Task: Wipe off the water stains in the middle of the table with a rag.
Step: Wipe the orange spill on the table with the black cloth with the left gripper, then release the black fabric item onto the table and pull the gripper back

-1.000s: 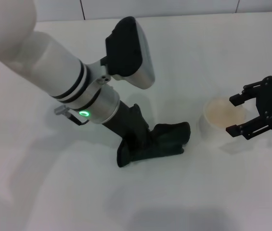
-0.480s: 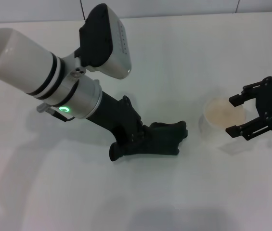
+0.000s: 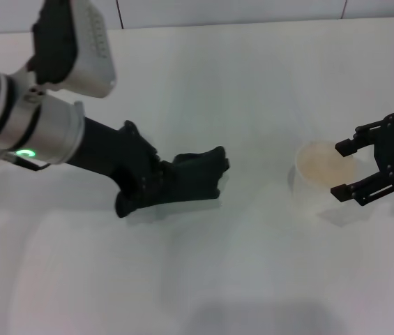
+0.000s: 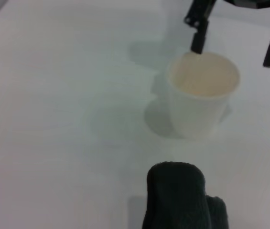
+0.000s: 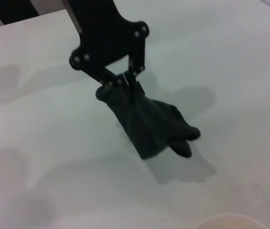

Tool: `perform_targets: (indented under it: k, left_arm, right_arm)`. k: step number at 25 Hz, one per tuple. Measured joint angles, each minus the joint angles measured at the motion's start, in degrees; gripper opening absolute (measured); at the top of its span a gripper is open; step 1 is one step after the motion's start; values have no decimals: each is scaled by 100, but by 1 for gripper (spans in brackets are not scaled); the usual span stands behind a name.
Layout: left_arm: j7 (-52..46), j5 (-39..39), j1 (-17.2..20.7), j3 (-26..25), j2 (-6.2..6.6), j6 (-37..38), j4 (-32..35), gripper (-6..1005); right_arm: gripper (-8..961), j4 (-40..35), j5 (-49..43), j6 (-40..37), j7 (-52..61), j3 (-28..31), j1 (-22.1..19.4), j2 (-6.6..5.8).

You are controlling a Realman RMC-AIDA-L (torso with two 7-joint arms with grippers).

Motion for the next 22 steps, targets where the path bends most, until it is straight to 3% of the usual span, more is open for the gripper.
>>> perform_targets:
  k: [9,20,22]
  left_arm:
    - [134,113,635,-410,0,294,467,51]
    - [235,326,918,-861,-11,277,421,51]
    - [235,332,944,-861,-11,272,418,101]
  right_arm:
    - [842,5,0,0,-38,0,-19,17]
    - [842,63,0,20,-42,0,-43,38]
    - [842,74,-1,24,-42,0,-50,43]
